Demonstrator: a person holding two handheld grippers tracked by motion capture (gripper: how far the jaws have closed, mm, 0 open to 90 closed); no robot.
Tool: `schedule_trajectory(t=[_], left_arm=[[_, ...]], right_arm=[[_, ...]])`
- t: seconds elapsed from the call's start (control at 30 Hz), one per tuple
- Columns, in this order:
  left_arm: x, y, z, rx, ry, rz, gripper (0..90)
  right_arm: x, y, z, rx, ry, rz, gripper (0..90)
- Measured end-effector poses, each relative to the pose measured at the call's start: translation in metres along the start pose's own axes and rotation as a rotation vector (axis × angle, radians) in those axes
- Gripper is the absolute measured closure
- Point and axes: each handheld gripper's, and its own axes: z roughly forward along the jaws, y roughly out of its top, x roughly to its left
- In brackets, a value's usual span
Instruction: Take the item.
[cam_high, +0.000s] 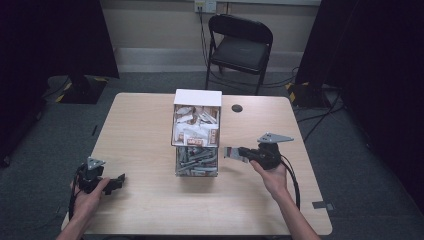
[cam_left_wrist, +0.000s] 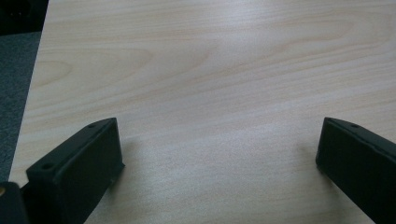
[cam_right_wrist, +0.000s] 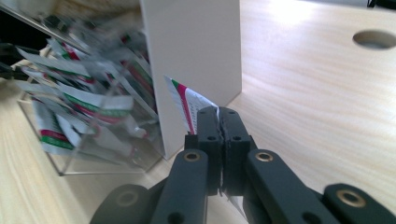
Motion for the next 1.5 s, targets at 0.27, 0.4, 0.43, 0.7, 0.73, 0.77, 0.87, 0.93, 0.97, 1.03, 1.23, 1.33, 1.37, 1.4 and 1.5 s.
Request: schedule_trajectory(t=[0.27, 0.4, 0.43, 0.7, 0.73, 0.77, 0.87, 0.93, 0.97, 1.03, 1.23, 1.33, 1.37, 1.4, 1.5], left_arm=[[0.0, 0.0, 0.0, 0.0, 0.0, 0.0, 0.0], [0.0, 0.0, 0.0, 0.0, 0.001, 0.0, 0.0], [0.0, 0.0, 0.0, 0.001, 0.002, 0.0, 0.0], [0.0, 0.0, 0.0, 0.001, 0.002, 0.0, 0.0], [0.0, 0.0, 0.0, 0.001, 0.002, 0.0, 0.0], [0.0, 0.0, 0.0, 0.001, 0.002, 0.0, 0.0], [0.0, 0.0, 0.0, 0.001, 0.002, 0.0, 0.0], [0.0, 0.0, 0.0, 0.001, 0.002, 0.0, 0.0], [0.0, 0.0, 0.0, 0.001, 0.002, 0.0, 0.0], [0.0, 0.0, 0.0, 0.001, 0.002, 0.0, 0.0], [0.0, 0.0, 0.0, 0.001, 0.002, 0.0, 0.0], [0.0, 0.0, 0.0, 0.001, 0.002, 0.0, 0.0], [0.0, 0.0, 0.0, 0.001, 0.002, 0.0, 0.0], [0.0, 0.0, 0.0, 0.001, 0.002, 0.0, 0.0], [0.0, 0.0, 0.0, 0.001, 0.002, 0.0, 0.0]], right_arm=[[-0.007, -0.012, 0.021, 0.042, -0.003, 0.026, 88.4], [-0.011, -0.012, 0.028, 0.063, -0.015, 0.037, 88.4], [-0.012, -0.012, 0.031, 0.066, -0.013, 0.041, 88.4], [-0.017, -0.012, 0.042, 0.065, -0.025, 0.048, 88.3], [-0.018, -0.012, 0.043, 0.068, -0.029, 0.046, 88.2], [-0.02, -0.012, 0.044, 0.067, -0.031, 0.05, 88.2], [-0.022, -0.012, 0.045, 0.061, -0.037, 0.058, 88.0], [-0.024, -0.011, 0.046, 0.059, -0.047, 0.056, 88.0], [-0.024, -0.01, 0.047, 0.059, -0.047, 0.057, 87.9], [-0.027, -0.01, 0.048, 0.055, -0.057, 0.064, 87.6], [-0.034, -0.011, 0.052, 0.048, -0.078, 0.075, 85.3], [-0.037, -0.012, 0.054, 0.047, -0.086, 0.086, 85.0], [-0.037, -0.012, 0.055, 0.046, -0.086, 0.086, 84.7], [-0.038, -0.012, 0.055, 0.046, -0.09, 0.084, 84.5], [-0.041, -0.014, 0.057, 0.051, -0.101, 0.087, 83.2]])
